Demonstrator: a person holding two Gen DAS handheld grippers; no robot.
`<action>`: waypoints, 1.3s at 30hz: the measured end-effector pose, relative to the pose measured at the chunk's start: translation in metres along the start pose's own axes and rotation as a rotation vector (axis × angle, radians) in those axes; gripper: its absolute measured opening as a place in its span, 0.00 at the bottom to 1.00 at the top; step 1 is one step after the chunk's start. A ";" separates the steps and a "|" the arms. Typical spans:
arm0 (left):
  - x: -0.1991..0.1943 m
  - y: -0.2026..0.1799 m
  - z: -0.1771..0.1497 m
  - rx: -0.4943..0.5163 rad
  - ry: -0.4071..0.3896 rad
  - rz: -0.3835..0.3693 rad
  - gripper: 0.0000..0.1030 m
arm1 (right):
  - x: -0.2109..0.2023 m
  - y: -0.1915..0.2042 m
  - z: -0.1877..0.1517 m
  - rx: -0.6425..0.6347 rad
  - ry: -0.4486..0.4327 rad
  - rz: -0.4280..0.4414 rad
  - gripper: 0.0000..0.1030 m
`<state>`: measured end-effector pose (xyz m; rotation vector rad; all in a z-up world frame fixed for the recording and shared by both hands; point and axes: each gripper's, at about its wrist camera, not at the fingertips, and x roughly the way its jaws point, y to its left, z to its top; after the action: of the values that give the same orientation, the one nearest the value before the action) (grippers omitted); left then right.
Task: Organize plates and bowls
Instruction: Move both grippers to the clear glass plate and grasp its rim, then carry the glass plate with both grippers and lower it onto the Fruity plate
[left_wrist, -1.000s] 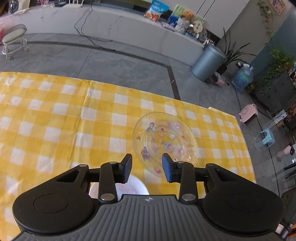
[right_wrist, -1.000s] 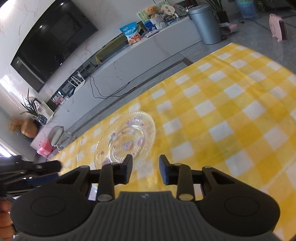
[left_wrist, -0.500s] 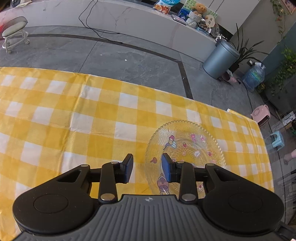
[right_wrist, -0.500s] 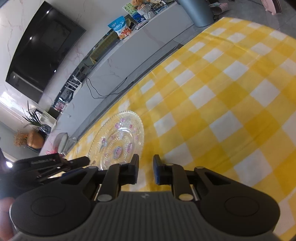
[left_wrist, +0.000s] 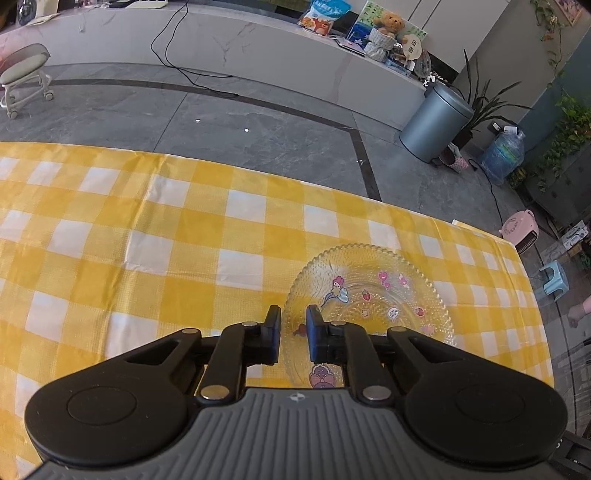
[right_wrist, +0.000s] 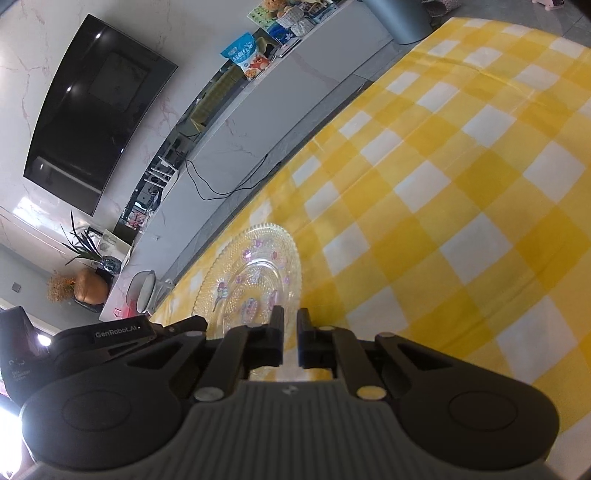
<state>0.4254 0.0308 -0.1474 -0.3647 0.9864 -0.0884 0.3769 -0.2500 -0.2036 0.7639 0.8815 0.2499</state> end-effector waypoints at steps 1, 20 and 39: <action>-0.001 -0.001 -0.001 0.001 0.002 -0.001 0.14 | -0.001 0.000 0.000 -0.002 -0.003 -0.005 0.04; -0.058 -0.033 -0.041 0.019 -0.001 0.009 0.10 | -0.052 -0.008 -0.016 -0.009 0.074 -0.067 0.04; -0.154 -0.075 -0.155 0.045 -0.095 -0.026 0.11 | -0.190 -0.032 -0.083 0.024 0.010 -0.040 0.04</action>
<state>0.2186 -0.0428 -0.0755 -0.3370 0.8845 -0.1154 0.1901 -0.3253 -0.1444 0.7667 0.9097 0.2081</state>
